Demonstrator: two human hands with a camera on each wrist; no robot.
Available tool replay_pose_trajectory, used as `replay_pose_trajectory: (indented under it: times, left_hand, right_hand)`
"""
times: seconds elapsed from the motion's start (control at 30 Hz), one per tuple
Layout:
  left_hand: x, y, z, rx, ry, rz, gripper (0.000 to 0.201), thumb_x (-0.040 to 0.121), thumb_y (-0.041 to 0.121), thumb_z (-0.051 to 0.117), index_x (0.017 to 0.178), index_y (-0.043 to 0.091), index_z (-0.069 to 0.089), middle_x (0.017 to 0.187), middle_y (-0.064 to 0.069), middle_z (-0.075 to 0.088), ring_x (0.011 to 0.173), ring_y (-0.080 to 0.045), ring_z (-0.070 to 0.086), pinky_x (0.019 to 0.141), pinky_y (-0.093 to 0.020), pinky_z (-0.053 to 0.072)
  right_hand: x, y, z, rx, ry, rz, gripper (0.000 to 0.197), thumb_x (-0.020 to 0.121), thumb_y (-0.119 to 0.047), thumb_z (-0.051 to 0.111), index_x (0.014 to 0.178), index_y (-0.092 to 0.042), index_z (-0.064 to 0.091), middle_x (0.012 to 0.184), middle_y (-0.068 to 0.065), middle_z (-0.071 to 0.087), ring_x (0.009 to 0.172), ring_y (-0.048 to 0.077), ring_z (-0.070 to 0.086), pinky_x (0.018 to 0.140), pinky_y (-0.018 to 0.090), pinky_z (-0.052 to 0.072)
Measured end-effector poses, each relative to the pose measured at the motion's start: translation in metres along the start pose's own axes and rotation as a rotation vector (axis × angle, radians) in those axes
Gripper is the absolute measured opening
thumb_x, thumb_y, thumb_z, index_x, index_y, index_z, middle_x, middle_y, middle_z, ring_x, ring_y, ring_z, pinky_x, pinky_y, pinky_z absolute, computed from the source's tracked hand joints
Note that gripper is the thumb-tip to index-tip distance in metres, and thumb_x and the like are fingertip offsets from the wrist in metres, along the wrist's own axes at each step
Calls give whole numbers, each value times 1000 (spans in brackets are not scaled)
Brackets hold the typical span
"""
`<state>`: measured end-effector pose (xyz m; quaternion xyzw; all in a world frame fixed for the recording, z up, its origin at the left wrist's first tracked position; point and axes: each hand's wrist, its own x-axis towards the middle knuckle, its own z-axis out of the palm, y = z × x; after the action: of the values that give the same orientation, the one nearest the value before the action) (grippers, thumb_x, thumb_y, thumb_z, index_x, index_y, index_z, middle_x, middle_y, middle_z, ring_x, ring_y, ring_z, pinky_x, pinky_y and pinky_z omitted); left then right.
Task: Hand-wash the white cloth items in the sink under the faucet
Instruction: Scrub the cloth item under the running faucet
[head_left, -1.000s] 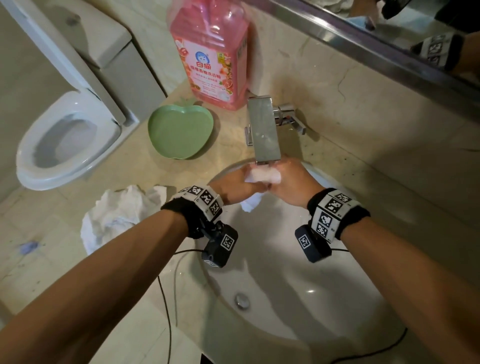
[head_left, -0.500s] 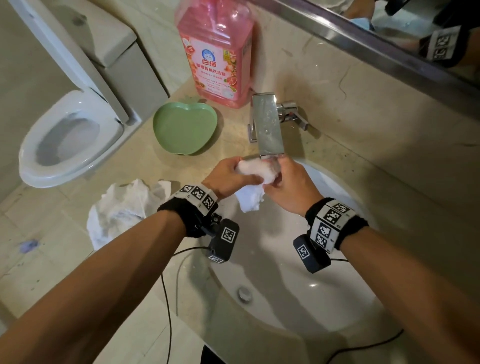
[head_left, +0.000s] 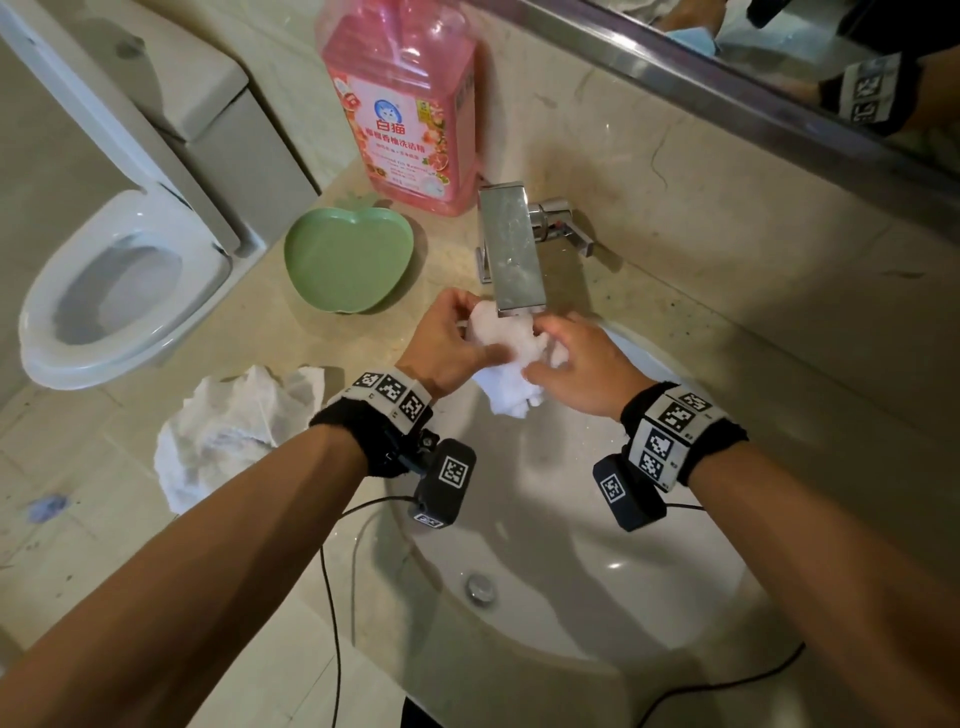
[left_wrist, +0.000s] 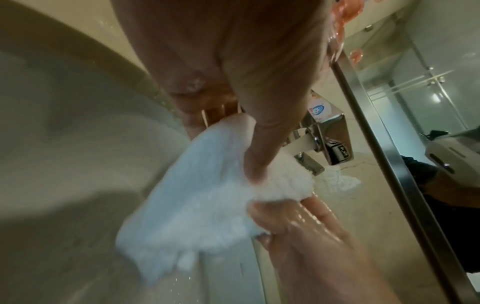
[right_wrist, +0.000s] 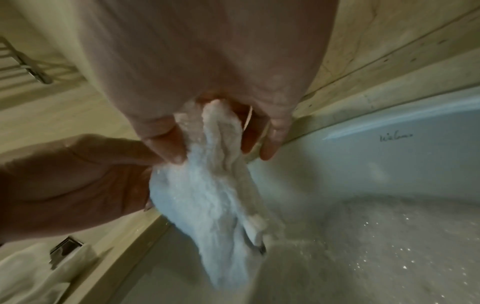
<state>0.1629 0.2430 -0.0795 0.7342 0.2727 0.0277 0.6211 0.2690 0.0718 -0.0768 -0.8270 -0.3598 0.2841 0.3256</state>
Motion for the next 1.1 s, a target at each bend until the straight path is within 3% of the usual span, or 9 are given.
replay_pose_trajectory:
  times: [0.07,0.13,0.3,0.47,0.57,0.7,0.8,0.93,1.1]
  left_hand:
    - [1,3,-6,81,-137,15,78,67,10,87,129,19,41,122,-3,56,115,-21,56,94,-36,51]
    - [2,5,-12,277,-277,53,71,75,15,83,135,21,46,130,1,52,120,-19,52,99,-33,45]
    - [-3,-3,-22,618,-141,112,26,83,37,74,96,18,63,93,1,63,90,-23,61,76,-29,42]
    - [-3,-11,-29,812,-59,176,40,86,57,63,92,17,60,90,0,47,84,-20,49,77,-32,39]
    - [-2,-11,-26,814,-86,256,36,89,53,61,88,19,50,80,3,47,78,-26,54,68,-32,35]
    - [-2,-11,-23,770,-32,157,39,94,53,54,99,15,50,79,-8,61,75,-31,55,66,-34,35]
    - [1,-5,-13,775,13,9,43,94,57,49,102,15,51,85,-8,61,74,-26,49,67,-33,35]
    - [9,8,7,607,19,-208,37,97,49,49,111,15,52,94,0,59,78,-20,57,71,-32,45]
    - [9,17,19,100,16,-404,31,94,31,60,114,7,58,105,-12,67,87,-29,70,78,-44,61]
  right_hand:
    - [2,-3,-2,12,-44,-15,32,79,-15,69,108,-27,62,93,-19,52,80,-1,53,62,5,38]
    - [4,-6,-1,30,-87,-25,36,79,-14,64,113,-27,65,96,-17,60,82,2,57,64,7,40]
    - [11,-11,2,-123,-25,-54,23,82,-24,76,104,-17,71,87,-14,61,84,16,62,62,16,37]
    - [20,-10,-3,-194,12,31,51,81,-46,78,120,-13,70,104,5,73,84,10,54,73,19,34]
    - [23,-14,-7,-261,-27,32,41,88,-38,73,120,-13,69,99,7,71,81,16,54,68,19,33]
    - [21,-15,-22,-290,-34,71,24,94,-16,64,117,-11,68,90,6,64,78,20,59,55,14,28]
    - [15,-17,-23,-304,-14,85,30,100,-22,56,127,-11,63,109,15,71,64,8,53,64,21,35]
    - [4,-20,-3,-174,29,125,33,102,-21,53,133,-11,56,114,16,68,101,33,66,90,42,54]
    - [6,-22,19,13,-7,171,83,71,-36,86,138,-16,41,121,4,64,108,21,62,91,38,54]
